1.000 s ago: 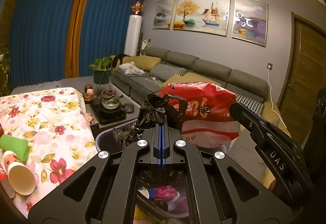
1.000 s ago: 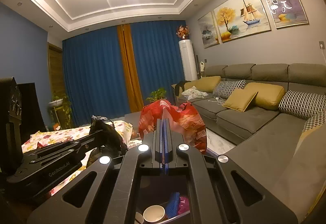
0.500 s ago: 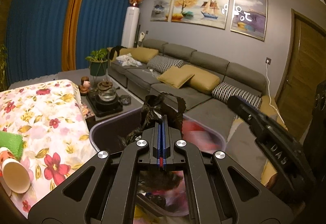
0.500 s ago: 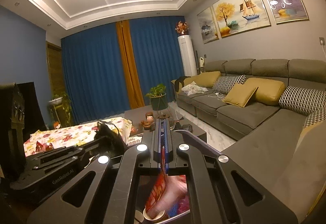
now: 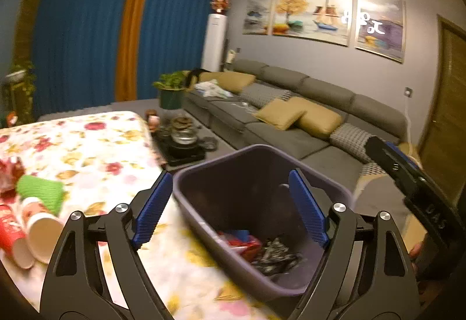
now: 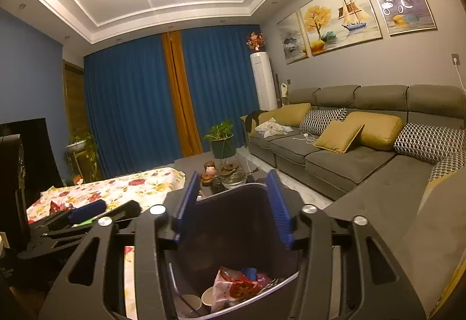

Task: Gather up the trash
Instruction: 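Move both open tools back to the paper cups on the bed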

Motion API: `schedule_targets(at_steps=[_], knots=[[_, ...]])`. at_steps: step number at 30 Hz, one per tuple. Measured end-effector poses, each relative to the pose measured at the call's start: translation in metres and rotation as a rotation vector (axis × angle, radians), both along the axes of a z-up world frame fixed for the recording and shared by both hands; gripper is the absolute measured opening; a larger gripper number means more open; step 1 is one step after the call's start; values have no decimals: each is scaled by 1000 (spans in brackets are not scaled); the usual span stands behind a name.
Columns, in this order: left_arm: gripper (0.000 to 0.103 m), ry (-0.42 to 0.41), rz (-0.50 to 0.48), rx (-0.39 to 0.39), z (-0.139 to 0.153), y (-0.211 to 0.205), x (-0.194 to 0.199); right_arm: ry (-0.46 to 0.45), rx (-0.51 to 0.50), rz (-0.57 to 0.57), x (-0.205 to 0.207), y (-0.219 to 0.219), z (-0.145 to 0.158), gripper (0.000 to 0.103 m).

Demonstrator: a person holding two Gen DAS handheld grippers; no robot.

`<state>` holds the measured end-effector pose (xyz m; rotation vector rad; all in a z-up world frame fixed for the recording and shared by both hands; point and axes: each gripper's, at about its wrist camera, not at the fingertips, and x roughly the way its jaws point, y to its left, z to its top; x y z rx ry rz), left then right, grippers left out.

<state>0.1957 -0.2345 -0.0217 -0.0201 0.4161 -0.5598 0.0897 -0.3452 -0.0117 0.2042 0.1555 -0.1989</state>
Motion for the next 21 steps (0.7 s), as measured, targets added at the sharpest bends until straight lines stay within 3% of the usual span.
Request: schedule_targets(at_steps=[12, 21], knots=[[84, -48, 220, 38, 1, 66, -18, 13, -15, 56, -1, 34, 0, 58], [84, -17, 404, 54, -10, 144, -25, 43, -26, 178, 14, 85, -3, 58]])
